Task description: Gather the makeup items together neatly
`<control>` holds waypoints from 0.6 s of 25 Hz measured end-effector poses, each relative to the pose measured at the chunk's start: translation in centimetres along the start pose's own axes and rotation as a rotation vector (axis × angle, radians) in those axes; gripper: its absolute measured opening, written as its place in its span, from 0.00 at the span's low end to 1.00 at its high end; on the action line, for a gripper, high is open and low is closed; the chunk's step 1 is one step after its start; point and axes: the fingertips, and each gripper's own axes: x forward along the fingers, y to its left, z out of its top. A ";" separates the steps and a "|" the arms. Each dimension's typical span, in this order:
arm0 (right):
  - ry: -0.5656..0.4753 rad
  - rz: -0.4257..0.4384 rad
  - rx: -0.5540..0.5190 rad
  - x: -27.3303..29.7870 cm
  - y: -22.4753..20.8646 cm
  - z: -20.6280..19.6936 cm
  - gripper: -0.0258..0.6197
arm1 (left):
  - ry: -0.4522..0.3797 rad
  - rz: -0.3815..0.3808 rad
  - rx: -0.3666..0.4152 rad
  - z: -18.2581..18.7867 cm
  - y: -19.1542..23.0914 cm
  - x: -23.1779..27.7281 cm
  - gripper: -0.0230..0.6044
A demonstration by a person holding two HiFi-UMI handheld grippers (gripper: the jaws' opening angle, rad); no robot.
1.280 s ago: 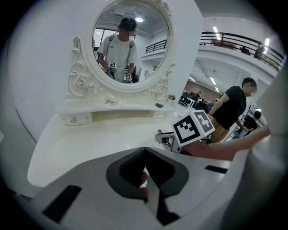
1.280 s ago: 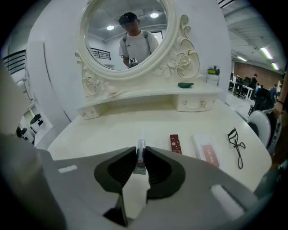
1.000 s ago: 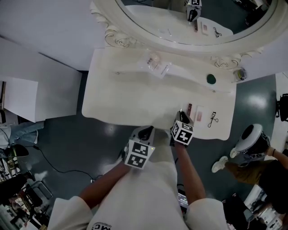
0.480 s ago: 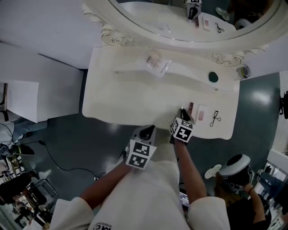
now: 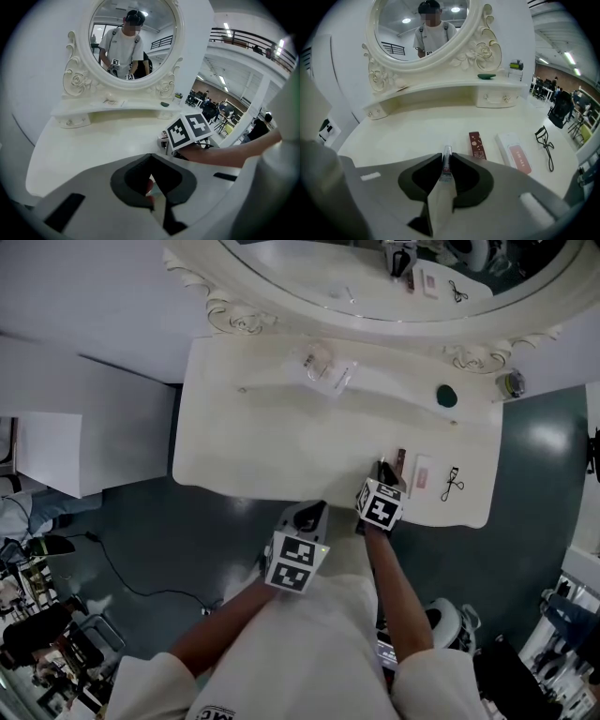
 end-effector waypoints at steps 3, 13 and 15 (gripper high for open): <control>0.006 -0.006 -0.006 0.1 0.1 0.0 0.14 | 0.003 0.003 0.005 -0.1 0.1 0.0 0.04; 0.025 -0.015 -0.034 0.2 0.7 -0.2 0.14 | -0.010 0.009 0.001 0.2 0.9 -0.8 0.04; 0.031 -0.019 -0.048 0.2 0.8 -0.2 0.14 | -0.002 0.009 -0.005 0.0 1.0 -0.9 0.04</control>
